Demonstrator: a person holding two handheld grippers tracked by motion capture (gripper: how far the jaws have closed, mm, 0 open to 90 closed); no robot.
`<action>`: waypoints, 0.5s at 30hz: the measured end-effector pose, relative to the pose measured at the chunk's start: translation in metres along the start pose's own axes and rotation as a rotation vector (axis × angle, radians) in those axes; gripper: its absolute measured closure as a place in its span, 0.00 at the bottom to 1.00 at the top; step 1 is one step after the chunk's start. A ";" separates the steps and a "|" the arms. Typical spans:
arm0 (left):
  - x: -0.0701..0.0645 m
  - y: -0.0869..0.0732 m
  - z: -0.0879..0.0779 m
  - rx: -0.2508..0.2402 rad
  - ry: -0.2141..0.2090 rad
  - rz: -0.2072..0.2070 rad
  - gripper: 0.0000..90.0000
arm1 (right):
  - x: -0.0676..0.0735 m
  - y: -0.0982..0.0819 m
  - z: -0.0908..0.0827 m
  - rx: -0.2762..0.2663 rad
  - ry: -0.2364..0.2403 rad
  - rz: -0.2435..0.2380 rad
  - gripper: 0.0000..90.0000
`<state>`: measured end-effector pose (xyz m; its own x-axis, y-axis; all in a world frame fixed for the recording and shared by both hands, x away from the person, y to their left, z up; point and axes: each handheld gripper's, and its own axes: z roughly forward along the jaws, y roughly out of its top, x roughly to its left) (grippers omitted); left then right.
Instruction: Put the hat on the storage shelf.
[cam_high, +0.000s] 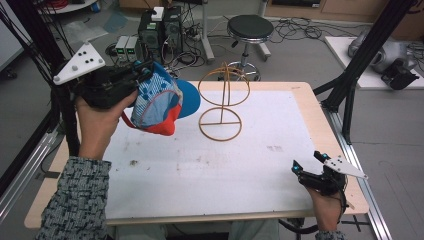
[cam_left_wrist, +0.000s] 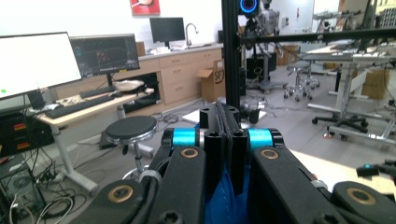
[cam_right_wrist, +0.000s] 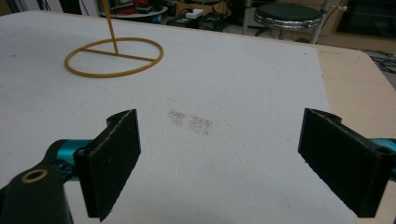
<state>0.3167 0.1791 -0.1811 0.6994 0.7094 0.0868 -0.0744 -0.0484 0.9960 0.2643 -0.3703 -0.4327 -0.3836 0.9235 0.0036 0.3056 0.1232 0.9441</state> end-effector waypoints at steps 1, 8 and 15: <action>0.000 0.002 0.002 -0.004 -0.001 0.000 0.99 | -0.001 0.000 0.000 -0.003 0.000 -0.006 0.13; 0.001 0.013 0.019 -0.023 -0.014 0.010 0.99 | 0.001 0.000 0.001 -0.002 0.004 -0.007 0.13; -0.004 0.023 0.040 -0.054 -0.031 0.021 0.99 | 0.001 0.000 0.000 0.002 0.007 -0.009 0.14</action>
<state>0.3411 0.1472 -0.1580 0.7186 0.6868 0.1093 -0.1270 -0.0250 0.9916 0.2639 -0.3699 -0.4330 -0.3923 0.9198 -0.0022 0.3041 0.1320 0.9435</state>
